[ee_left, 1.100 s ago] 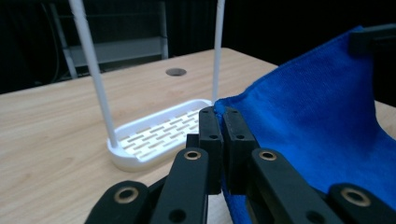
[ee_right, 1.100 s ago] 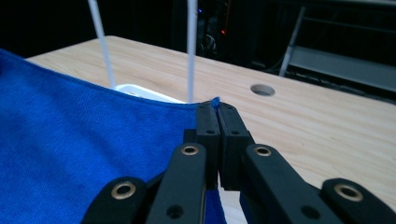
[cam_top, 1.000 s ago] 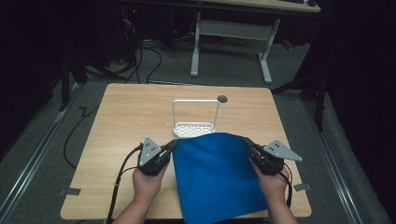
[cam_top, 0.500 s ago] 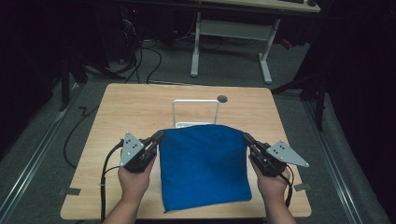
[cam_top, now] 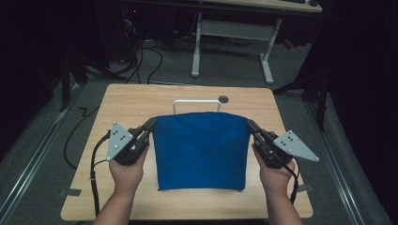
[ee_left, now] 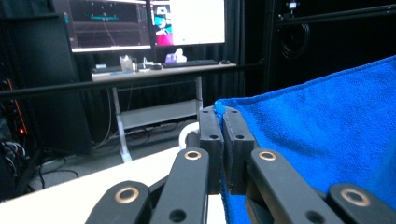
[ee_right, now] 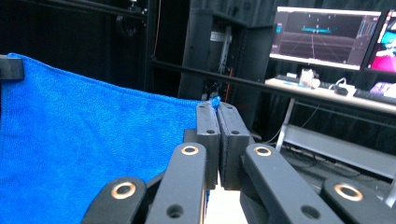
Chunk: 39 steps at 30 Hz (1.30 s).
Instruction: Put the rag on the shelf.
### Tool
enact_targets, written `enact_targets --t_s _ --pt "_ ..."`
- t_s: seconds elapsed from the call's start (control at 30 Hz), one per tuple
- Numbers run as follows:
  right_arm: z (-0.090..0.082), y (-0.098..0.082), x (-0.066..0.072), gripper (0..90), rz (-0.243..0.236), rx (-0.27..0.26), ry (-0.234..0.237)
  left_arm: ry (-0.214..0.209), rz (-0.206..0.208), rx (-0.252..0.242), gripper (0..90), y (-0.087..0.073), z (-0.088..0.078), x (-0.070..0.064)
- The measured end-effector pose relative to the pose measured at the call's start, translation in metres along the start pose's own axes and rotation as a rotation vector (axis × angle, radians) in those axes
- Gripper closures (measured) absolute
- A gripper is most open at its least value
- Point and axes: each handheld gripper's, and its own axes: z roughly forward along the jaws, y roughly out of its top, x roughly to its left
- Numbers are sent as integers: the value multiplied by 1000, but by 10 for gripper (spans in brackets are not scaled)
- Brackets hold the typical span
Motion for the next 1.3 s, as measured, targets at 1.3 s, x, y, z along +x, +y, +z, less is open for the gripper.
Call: enact_targets --t_s 1.3 --pt "48 43 -31 893 7 15 -23 70 93 55 885 49 58 50"
